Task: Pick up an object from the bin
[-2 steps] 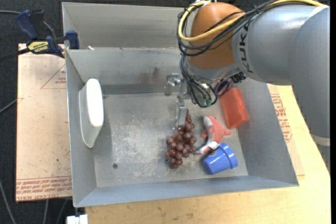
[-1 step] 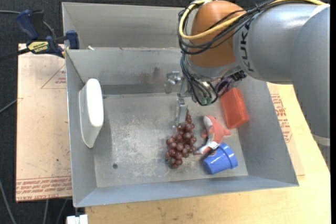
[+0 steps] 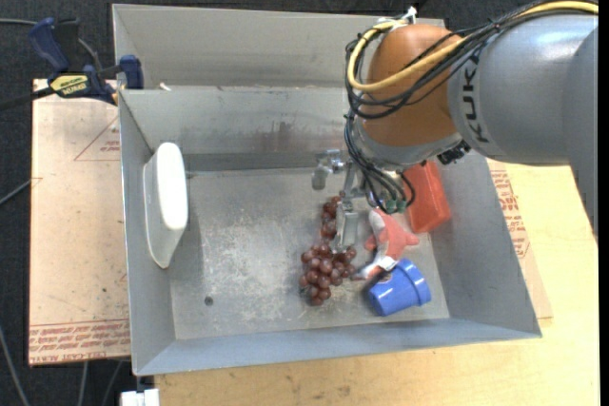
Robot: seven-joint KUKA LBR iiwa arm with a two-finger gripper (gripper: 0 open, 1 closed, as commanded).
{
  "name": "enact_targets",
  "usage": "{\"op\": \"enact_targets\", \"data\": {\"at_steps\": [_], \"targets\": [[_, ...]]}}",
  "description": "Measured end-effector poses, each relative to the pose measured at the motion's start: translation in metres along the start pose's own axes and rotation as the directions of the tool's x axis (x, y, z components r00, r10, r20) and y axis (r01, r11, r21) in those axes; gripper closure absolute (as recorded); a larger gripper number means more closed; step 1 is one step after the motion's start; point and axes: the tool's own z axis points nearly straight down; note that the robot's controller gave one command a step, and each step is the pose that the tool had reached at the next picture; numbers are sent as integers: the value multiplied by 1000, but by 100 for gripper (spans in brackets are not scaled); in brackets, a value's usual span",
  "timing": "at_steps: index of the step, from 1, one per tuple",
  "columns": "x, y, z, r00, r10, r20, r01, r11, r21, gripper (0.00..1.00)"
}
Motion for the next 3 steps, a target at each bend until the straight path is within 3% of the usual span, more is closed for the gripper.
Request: {"op": "enact_targets", "data": {"at_steps": [1,2,3], "targets": [[19,-19,22,999,-32,4,32,999,2,0],[36,-27,69,977,-211,14,211,978,3,100],[36,-27,69,977,-211,14,210,978,3,100]]}}
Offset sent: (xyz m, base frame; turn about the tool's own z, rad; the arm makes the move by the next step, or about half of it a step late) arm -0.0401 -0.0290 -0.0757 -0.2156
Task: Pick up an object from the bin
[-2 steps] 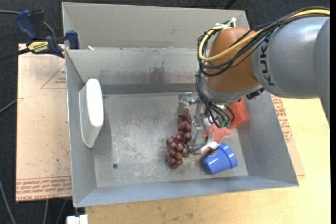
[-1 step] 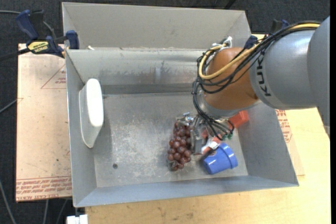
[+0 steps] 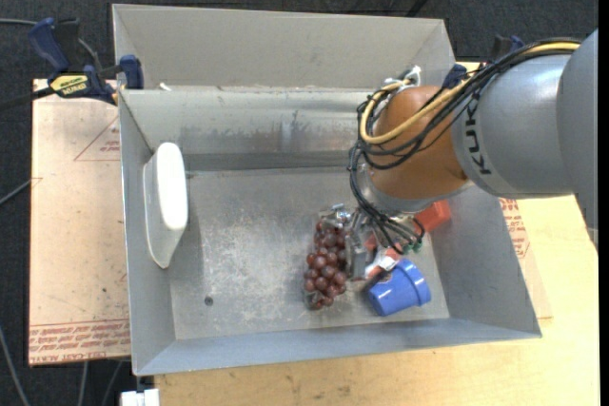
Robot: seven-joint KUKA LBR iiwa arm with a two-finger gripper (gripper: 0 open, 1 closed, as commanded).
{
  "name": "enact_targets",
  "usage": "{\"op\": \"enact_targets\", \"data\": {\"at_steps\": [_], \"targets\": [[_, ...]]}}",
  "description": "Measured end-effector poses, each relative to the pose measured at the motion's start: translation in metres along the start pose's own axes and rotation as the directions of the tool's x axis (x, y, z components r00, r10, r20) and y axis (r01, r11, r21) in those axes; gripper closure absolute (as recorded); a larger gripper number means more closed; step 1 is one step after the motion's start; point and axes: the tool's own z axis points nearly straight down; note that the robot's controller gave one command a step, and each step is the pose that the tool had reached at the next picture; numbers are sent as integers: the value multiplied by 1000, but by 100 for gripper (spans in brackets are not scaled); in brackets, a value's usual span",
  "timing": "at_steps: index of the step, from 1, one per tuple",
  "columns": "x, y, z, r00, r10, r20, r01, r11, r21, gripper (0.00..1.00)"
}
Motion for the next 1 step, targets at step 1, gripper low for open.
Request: {"op": "enact_targets", "data": {"at_steps": [1], "targets": [[-6,-3,-183,996,-86,7,86,996,2,100]]}}
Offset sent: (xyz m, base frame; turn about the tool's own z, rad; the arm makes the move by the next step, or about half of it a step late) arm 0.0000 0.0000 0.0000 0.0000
